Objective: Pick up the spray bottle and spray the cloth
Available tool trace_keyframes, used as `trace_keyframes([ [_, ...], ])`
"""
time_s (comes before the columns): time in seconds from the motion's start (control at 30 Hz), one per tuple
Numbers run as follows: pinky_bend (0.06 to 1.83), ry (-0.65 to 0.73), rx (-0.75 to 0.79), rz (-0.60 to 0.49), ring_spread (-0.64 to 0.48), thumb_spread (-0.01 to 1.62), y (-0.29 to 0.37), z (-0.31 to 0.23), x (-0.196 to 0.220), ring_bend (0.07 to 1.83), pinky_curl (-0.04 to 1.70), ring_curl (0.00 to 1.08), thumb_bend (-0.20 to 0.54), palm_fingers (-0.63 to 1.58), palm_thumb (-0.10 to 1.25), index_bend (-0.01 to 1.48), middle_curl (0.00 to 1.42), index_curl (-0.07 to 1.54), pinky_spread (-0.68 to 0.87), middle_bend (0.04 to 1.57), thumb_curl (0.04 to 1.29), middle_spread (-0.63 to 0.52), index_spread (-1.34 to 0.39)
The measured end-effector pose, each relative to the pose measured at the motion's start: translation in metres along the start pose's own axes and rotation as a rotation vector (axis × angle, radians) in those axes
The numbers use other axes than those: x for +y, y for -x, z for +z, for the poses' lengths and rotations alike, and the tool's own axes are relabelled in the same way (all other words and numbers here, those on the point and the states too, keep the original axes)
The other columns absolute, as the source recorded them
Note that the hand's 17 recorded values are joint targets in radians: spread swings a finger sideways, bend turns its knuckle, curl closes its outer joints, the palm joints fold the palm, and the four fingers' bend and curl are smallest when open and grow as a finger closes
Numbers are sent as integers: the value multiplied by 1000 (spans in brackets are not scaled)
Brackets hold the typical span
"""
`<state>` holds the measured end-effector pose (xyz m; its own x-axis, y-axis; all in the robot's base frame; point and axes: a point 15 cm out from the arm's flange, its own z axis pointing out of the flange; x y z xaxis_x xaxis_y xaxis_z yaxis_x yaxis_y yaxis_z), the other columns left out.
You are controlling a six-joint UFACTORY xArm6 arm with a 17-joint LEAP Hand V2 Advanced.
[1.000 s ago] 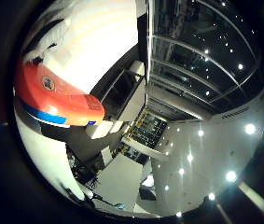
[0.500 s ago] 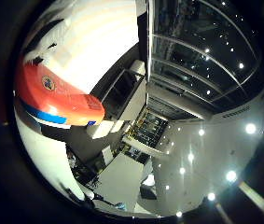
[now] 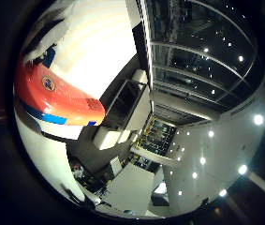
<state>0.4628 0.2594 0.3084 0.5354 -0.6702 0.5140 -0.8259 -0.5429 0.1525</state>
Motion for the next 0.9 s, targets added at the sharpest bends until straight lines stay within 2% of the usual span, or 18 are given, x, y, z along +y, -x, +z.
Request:
trace_keyframes([
  [0.17, 977, -107, -214, 33, -149, 584, 31, -24, -17, 1491, 1447, 602, -21, 1169, 1036, 1091, 644, 819, -211, 1366, 899, -77, -216],
  [0.4, 988, -303, -569, 163, -156, 618, 44, -76, -56, 1493, 1446, 601, -19, 1168, 1027, 1072, 643, 833, -211, 1371, 901, -76, -224],
  [0.77, 994, -630, -871, 304, -157, 637, -2, -148, -106, 1495, 1447, 598, -19, 1170, 1037, 1047, 638, 850, -210, 1373, 906, -79, -231],
  [0.9, 988, -744, -966, 300, -156, 648, -20, -166, -112, 1497, 1446, 597, -16, 1171, 1048, 1043, 637, 855, -210, 1372, 909, -76, -232],
])
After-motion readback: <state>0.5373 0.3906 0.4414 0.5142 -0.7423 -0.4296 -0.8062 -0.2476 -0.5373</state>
